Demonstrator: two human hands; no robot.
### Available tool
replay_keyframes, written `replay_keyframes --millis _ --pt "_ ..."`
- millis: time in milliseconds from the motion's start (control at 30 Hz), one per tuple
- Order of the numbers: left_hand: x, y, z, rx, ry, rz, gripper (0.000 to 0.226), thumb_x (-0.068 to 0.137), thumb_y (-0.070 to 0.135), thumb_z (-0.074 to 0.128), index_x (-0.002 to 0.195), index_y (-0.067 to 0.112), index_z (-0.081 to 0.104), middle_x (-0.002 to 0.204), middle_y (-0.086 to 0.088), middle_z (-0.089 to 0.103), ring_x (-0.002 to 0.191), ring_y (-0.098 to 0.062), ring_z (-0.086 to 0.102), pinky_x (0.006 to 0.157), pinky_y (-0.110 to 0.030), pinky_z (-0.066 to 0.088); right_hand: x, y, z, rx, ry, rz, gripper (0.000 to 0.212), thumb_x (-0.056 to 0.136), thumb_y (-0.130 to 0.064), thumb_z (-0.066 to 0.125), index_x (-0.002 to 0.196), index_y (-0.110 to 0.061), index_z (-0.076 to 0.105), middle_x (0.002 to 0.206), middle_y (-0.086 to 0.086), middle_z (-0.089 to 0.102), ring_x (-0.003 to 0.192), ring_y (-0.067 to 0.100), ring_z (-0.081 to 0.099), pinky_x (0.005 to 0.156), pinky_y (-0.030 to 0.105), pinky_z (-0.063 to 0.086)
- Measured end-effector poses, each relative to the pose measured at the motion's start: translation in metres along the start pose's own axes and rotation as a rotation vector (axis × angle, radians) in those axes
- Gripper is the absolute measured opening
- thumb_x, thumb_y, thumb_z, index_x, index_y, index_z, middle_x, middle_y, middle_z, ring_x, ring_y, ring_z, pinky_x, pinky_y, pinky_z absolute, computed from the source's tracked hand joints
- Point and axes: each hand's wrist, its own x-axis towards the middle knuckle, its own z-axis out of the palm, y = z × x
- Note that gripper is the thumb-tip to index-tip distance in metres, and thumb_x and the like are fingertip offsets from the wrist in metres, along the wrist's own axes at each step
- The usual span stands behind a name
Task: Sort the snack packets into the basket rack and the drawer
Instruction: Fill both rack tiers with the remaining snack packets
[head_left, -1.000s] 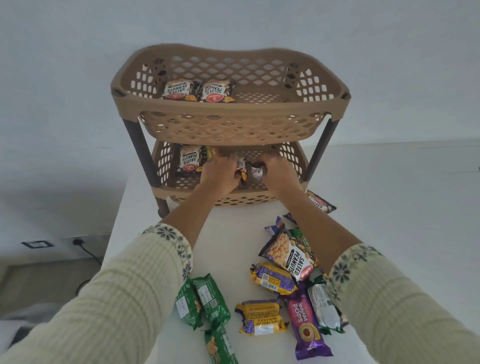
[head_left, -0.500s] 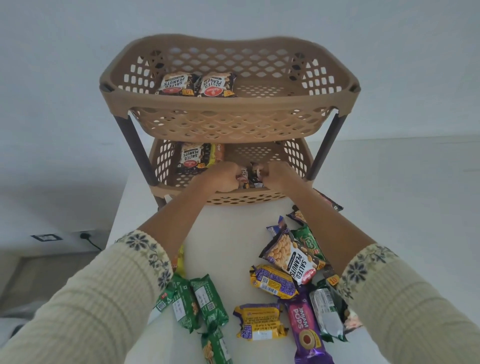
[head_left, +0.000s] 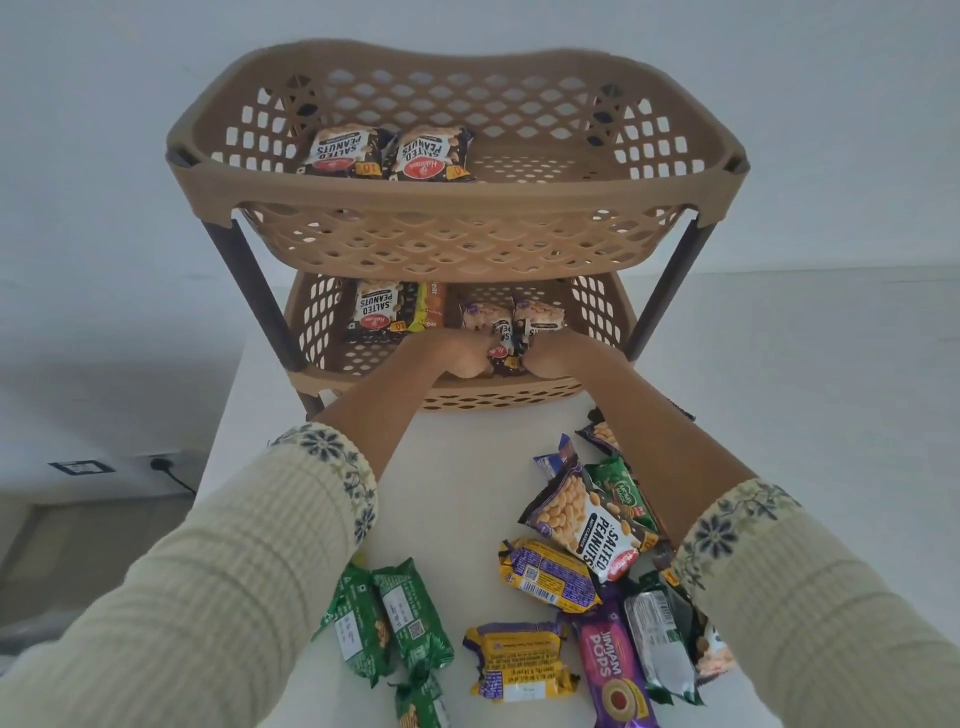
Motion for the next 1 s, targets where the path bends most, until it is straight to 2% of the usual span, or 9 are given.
replay_keyframes --millis 67,167,300,567,767,833,900,967,1000 --pt "0.008 -0.003 0.002 0.063 0.027 -0.002 0.062 0.104 0.015 0.036 0.156 0.014 0.002 0.162 -0.005 -0.012 0.150 -0.028 -0.002 0.118 -0.048 0.008 0.008 0.001 -0.001 -0.002 -0.019 0.006 0.043 0.099 -0.022 0.034 0.135 -0.002 0.046 0.140 0.018 0.049 0.124 0.032 0.049 0.094 0.036 0.039" --pt "0.020 -0.010 0.005 0.124 0.061 -0.040 0.063 0.105 0.019 0.032 0.155 0.012 -0.005 0.161 -0.007 -0.016 0.149 -0.028 -0.007 0.118 -0.053 0.002 0.020 0.002 0.000 0.031 -0.018 0.010 0.052 0.097 -0.019 0.037 0.147 -0.006 0.032 0.153 0.014 0.033 0.134 0.031 0.041 0.101 0.036 0.036" --pt "0.033 -0.016 0.007 0.187 0.122 -0.116 0.064 0.104 0.023 0.033 0.155 0.011 -0.004 0.162 -0.009 -0.014 0.150 -0.029 -0.005 0.117 -0.055 0.001 0.037 0.000 0.002 0.056 -0.024 -0.002 0.068 0.095 -0.022 0.040 0.154 -0.014 0.007 0.163 0.007 -0.001 0.148 0.032 0.013 0.118 0.048 0.022" --pt "0.047 -0.026 0.011 0.153 0.161 -0.161 0.069 0.103 0.032 0.034 0.155 0.015 -0.008 0.161 -0.007 -0.017 0.149 -0.032 -0.010 0.115 -0.057 -0.003 0.052 -0.003 0.001 0.106 0.011 -0.048 0.074 0.094 -0.020 0.042 0.153 -0.013 -0.002 0.162 0.007 -0.011 0.149 0.025 -0.008 0.121 0.048 0.008" --pt "0.037 -0.026 0.010 0.080 0.172 -0.110 0.072 0.103 0.030 0.035 0.152 0.021 -0.017 0.158 -0.002 -0.027 0.144 -0.035 -0.023 0.114 -0.059 -0.009 0.030 0.009 -0.003 0.161 0.115 -0.135 0.073 0.093 -0.011 0.038 0.154 -0.018 0.000 0.162 0.004 -0.012 0.149 0.024 -0.007 0.119 0.054 0.010" --pt "0.026 -0.023 0.006 0.011 0.208 -0.082 0.071 0.104 0.031 0.033 0.152 0.023 -0.019 0.158 -0.001 -0.027 0.144 -0.034 -0.025 0.113 -0.058 -0.009 0.015 0.014 -0.005 0.204 0.174 -0.179 0.070 0.093 -0.008 0.038 0.154 -0.018 0.006 0.162 0.004 -0.008 0.150 0.024 -0.003 0.119 0.050 0.013" --pt "0.009 -0.013 0.001 -0.044 0.279 -0.042 0.071 0.104 0.033 0.033 0.153 0.023 -0.018 0.160 -0.002 -0.023 0.145 -0.033 -0.021 0.115 -0.057 -0.006 -0.009 0.020 -0.005 0.289 0.245 -0.231 0.064 0.094 -0.005 0.038 0.153 -0.019 0.019 0.163 0.006 0.005 0.149 0.025 0.012 0.116 0.040 0.022" --pt "-0.005 -0.003 0.000 -0.112 0.371 -0.010 0.069 0.103 0.034 0.034 0.154 0.022 -0.011 0.162 -0.004 -0.013 0.148 -0.031 -0.014 0.116 -0.056 -0.002 -0.030 0.025 -0.003 0.384 0.309 -0.266 0.058 0.094 -0.003 0.039 0.148 -0.024 0.034 0.160 0.007 0.022 0.138 0.026 0.038 0.104 0.029 0.034" --pt "-0.014 0.005 0.002 -0.153 0.428 0.019 0.068 0.103 0.034 0.035 0.155 0.021 -0.006 0.163 -0.004 -0.007 0.149 -0.030 -0.008 0.117 -0.056 0.002 -0.044 0.029 0.000 0.411 0.347 -0.283 0.059 0.092 -0.001 0.041 0.145 -0.026 0.040 0.157 0.006 0.029 0.132 0.025 0.045 0.099 0.024 0.036"
